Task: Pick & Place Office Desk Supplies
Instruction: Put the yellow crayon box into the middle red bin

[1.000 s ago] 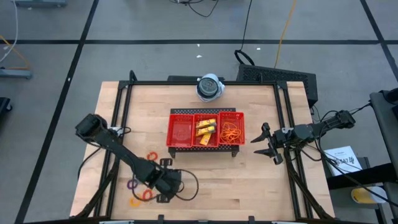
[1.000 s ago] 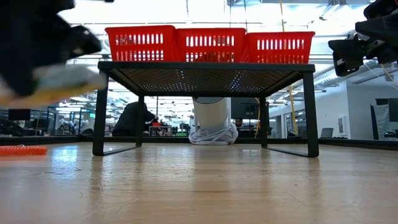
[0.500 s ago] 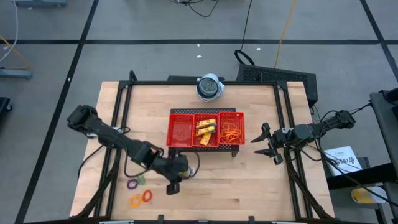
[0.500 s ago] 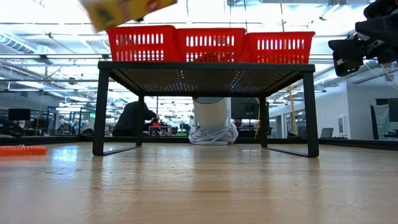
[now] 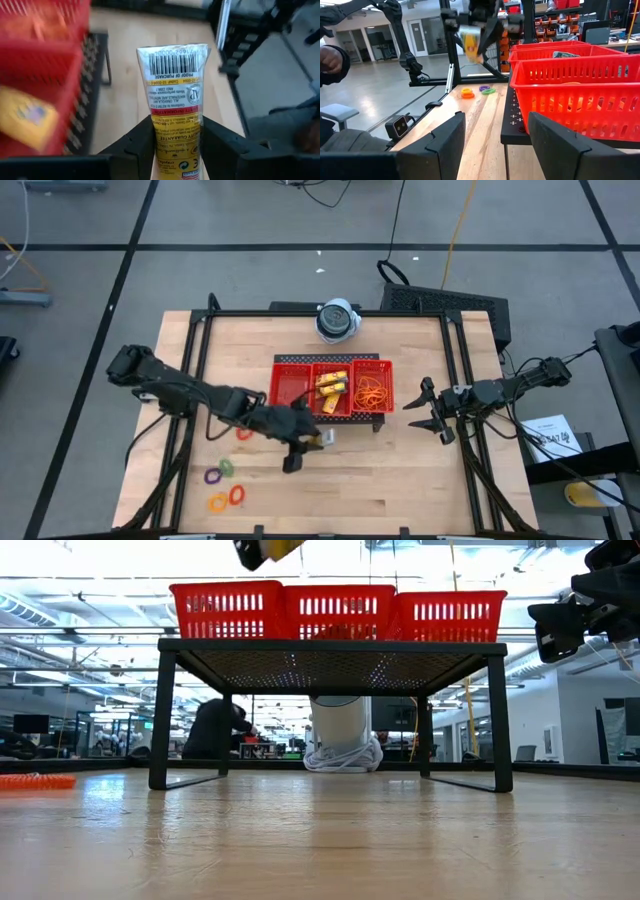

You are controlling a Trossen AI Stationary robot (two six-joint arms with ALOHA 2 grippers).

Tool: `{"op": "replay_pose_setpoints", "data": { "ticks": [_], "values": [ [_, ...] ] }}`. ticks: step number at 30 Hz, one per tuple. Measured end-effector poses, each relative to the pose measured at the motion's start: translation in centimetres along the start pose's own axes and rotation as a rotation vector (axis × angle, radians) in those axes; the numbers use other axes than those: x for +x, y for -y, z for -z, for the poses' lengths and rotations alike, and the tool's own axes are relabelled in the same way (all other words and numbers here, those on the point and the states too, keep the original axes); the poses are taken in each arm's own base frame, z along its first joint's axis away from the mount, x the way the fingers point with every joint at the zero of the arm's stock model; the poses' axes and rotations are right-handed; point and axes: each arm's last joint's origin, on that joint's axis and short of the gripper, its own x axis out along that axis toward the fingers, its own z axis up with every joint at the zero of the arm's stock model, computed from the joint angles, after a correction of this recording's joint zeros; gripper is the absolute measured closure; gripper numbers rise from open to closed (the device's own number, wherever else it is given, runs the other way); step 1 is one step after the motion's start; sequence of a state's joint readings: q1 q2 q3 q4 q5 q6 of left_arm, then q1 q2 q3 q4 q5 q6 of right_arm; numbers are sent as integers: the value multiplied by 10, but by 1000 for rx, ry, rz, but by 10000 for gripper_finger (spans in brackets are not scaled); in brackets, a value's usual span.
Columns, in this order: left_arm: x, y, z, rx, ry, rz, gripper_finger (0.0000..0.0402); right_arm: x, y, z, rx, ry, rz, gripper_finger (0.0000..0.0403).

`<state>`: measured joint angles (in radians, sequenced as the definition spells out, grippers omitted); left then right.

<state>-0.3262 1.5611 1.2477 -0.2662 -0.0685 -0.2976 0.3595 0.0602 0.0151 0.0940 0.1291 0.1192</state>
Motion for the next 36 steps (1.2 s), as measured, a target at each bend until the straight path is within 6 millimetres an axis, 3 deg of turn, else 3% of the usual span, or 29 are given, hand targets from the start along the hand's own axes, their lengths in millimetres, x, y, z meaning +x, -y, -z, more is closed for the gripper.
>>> {"op": "replay_pose_setpoints", "data": {
  "ticks": [12, 23, 36],
  "values": [
    [-45, -28, -36, 136, 237, -128, 256, 0, 0, 0, 0, 3, -1, 197],
    [-40, -49, -39, 191, 232, -225, 256, 0, 0, 0, 0, 3, 0, 197],
    [-33, -56, -36, 189, 195, -244, 256, 0, 0, 0, 0, 4, 0, 197]
  ]
}}
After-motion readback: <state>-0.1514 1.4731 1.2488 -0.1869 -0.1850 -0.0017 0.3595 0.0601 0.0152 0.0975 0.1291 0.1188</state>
